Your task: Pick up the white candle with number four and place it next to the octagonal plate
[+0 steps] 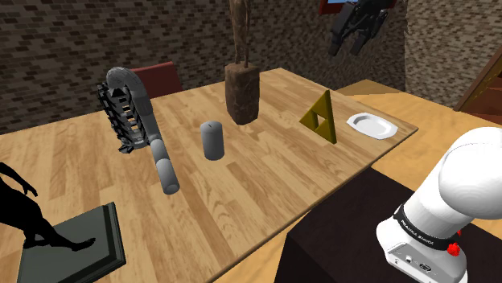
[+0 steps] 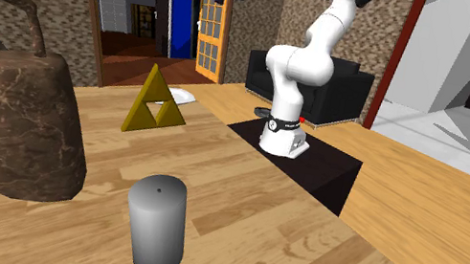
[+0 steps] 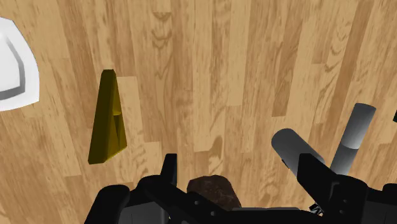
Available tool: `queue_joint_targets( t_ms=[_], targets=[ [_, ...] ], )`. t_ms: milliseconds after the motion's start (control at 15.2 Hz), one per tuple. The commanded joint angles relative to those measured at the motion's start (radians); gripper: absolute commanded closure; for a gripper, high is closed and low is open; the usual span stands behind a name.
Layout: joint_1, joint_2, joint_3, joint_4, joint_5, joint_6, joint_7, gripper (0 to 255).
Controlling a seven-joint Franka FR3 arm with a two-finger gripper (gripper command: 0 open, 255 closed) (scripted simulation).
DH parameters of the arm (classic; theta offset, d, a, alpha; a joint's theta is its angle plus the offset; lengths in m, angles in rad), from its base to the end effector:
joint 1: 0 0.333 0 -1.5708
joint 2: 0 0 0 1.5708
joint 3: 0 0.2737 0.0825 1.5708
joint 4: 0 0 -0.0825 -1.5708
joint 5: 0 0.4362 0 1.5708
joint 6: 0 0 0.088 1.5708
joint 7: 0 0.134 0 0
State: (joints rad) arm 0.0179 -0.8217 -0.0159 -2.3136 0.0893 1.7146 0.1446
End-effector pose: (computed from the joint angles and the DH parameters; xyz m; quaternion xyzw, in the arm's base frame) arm 0.3994 0.0106 0.5857 -0.9901 0.0703 -0.1068 0.0587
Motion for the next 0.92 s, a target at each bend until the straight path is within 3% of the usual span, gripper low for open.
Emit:
queue_joint_targets(
  t_ms=[0,858],
  targets=[
    [0.0,0.0,0.0,0.0,0.0,0.0,0.0,0],
    [-0.024,0.397,0.227,0.096,0.092,0.221,0.408,0]
  ],
)
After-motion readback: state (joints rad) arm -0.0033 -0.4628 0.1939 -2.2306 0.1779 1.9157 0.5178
